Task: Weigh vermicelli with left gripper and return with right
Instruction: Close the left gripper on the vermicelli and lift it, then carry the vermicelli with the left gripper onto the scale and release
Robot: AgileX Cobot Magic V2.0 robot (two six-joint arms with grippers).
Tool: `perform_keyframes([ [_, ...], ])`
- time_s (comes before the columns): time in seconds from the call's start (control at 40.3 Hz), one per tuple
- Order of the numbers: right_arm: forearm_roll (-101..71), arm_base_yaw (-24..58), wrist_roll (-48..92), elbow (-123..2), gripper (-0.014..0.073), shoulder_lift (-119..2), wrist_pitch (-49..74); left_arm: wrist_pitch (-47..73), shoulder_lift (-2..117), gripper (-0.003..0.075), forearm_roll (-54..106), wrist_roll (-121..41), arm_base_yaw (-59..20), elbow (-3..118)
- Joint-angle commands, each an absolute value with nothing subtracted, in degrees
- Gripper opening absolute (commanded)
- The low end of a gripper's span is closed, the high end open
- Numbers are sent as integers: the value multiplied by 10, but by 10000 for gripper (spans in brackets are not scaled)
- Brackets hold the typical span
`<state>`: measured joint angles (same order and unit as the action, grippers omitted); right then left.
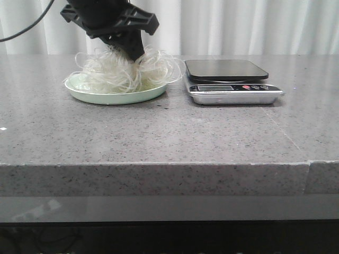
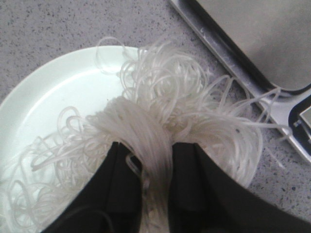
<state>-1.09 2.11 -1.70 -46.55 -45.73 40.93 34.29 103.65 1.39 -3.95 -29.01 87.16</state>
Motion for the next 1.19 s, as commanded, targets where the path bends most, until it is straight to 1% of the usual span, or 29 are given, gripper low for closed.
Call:
perform_keyframes([
  [0.0,-5,17,-16,-483,517,-457,377,321,995,155,15,-37,-295,921],
  [0.224,-5,17,-16,-483,517,-457,377,322,992,155,32,-37,-301,1001],
  [0.497,-5,17,-16,-483,517,-457,377,244,1002,155,32,-53,-357,1068],
  [0.72,-5,17,-16,-483,517,-457,376,237,1083,155,20,-53,-401,1168],
  [0.869,-5,17,-16,-483,517,-457,376,237,1148,155,20,-53,-412,1224],
  [1.018,-5,17,-16,-483,517,-457,376,238,1184,155,12,-53,-412,1233],
  [1.167,-5,17,-16,-483,517,-457,376,267,1198,165,11,-53,-412,1233],
])
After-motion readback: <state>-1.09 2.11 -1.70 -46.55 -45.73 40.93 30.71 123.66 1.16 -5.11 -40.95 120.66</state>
